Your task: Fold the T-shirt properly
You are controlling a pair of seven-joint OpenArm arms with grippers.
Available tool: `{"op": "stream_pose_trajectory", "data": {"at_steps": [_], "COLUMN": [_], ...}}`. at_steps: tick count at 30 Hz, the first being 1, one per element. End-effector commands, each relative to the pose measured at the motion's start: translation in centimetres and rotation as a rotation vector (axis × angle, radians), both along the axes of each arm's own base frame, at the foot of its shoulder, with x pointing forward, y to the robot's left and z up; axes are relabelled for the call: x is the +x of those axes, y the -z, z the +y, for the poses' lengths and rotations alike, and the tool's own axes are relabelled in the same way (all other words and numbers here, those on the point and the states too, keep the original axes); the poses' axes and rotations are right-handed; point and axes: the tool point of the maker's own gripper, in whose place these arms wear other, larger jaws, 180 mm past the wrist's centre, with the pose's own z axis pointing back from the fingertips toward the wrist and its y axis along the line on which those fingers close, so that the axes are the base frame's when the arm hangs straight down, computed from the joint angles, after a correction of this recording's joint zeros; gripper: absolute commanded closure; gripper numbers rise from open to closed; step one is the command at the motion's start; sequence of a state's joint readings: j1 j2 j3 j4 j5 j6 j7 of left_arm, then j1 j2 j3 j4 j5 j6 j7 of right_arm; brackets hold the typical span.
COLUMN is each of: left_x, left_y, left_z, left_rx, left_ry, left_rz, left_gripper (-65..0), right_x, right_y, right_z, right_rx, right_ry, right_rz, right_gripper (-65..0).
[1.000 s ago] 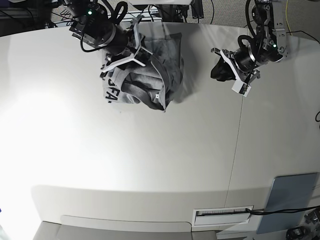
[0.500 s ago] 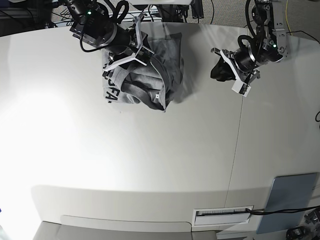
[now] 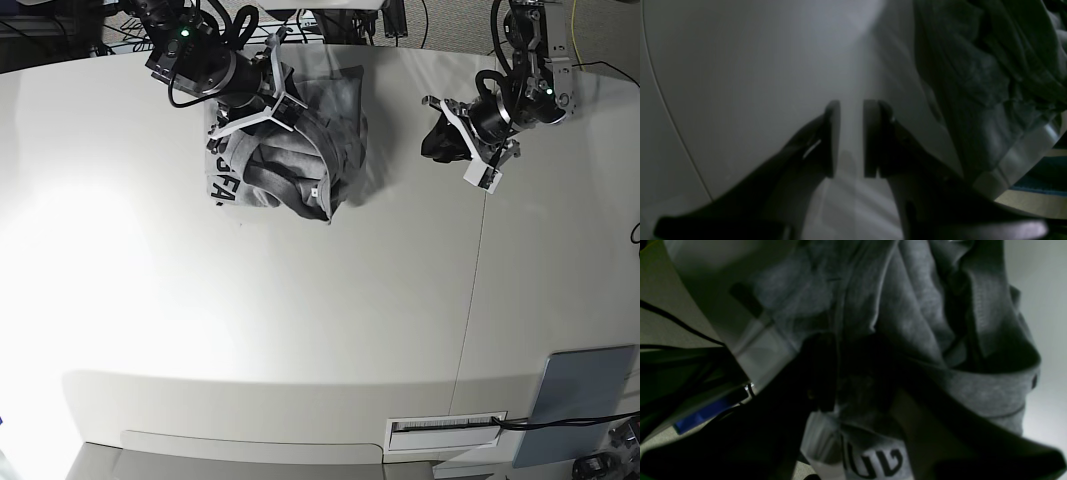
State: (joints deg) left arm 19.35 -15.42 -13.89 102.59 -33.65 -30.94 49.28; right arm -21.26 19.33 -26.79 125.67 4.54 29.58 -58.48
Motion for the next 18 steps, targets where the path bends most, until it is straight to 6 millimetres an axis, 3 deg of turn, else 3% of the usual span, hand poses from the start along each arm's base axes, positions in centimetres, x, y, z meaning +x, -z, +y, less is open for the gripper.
{"op": "stream_pose_trajectory", "data": {"at_steps": [1, 2, 6, 11, 18], "left_x": [0.6, 0.6, 0.6, 0.6, 0.6], "left_y": [-1.0, -1.0, -1.0, -1.0, -1.0], "left_z": [0.0, 0.0, 0.0, 0.0, 0.0], "left_rx": [-0.011, -0.011, -0.015, -0.017, -0.017], "left_ry": [-0.001, 0.000, -0.001, -0.001, -0.001], "left_rz": [-0.040, -0.041, -0.041, -0.041, -0.041], "left_gripper": [-13.6, -13.6, -13.6, -13.6, -13.6], "right_x": [0.3, 0.3, 0.4, 0.9, 1.4], "right_y": [-0.8, -0.8, -0.8, -1.9, -4.7], "right_z": [0.3, 0.3, 0.4, 2.0, 6.3], "right_rx": [0.026, 0.026, 0.030, 0.111, 0.296], "right_ry": [-0.001, 0.000, -0.002, 0.002, -0.025], "right_rz": [-0.024, -0.024, -0.027, -0.061, -0.066], "right_gripper": [-18.9, -17.5, 0.0, 0.0, 0.0]}}
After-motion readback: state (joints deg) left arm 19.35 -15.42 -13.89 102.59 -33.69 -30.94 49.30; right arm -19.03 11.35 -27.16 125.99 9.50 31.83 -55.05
